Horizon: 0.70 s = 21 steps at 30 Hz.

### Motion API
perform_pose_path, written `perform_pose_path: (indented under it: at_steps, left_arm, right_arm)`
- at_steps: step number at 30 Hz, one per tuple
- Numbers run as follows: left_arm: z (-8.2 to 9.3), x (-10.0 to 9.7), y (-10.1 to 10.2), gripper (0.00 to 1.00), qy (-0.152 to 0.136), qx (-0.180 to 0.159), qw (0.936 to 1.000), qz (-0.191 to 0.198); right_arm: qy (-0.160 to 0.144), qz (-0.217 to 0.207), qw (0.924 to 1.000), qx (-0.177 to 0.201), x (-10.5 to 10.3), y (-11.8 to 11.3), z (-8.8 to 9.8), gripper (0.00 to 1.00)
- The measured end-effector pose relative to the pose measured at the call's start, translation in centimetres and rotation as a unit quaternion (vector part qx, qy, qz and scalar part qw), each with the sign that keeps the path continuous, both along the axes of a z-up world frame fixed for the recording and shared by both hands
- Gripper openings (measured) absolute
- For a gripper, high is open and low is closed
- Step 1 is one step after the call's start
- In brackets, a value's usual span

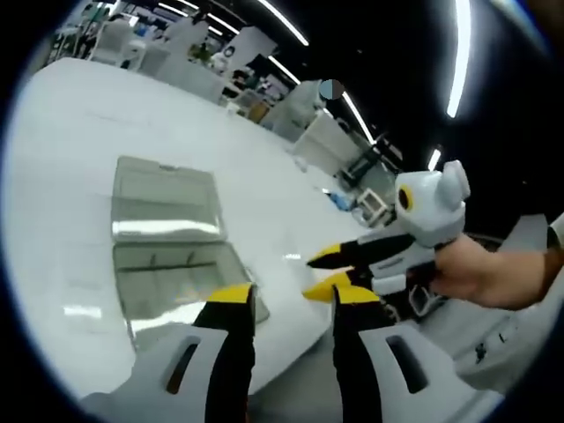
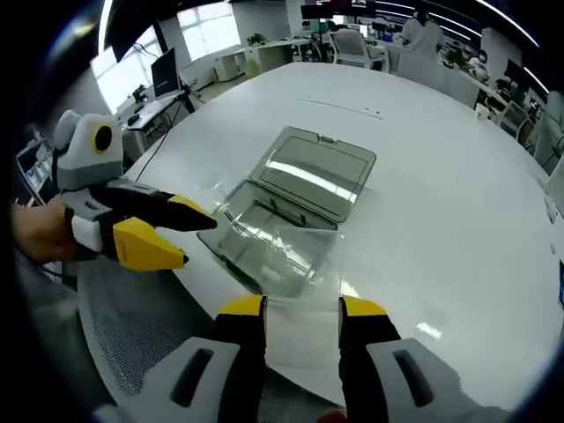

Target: Insert the divider into the dual guide fixture by aligning both edges with the guide slots and pushing it downward to the bottom, including one-sided entry, uneven engagement, binding, and posture correction.

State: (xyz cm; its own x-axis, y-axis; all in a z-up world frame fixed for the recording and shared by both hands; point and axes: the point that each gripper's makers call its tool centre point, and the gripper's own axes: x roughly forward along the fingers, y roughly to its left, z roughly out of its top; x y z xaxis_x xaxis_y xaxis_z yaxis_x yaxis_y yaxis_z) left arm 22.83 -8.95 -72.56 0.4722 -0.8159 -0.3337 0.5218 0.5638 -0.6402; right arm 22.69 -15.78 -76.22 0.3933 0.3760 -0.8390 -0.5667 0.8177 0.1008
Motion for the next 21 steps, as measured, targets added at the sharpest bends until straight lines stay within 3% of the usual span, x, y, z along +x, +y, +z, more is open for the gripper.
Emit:
perform_pose_path:
  at_steps: [4,9,21]
  left_arm:
    - [-0.2,-0.3,-0.2,0.28,0.001,0.002,1.0,-0.004]
    - [0.4,0.1,-0.4,0.26,0.019,-0.043,0.9987,0.017]
    - [0.5,0.4,0.0,0.19,0.029,-0.067,0.9966,0.038]
  right_arm:
    - [-0.005,0.007,0.9999,0.009,-0.3,0.9,0.7,0.27]
    - [-0.01,0.015,0.9997,0.018,-0.7,1.8,1.4,0.27]
    - [-0.015,0.026,0.9987,0.04,-1.3,3.5,2.3,0.27]
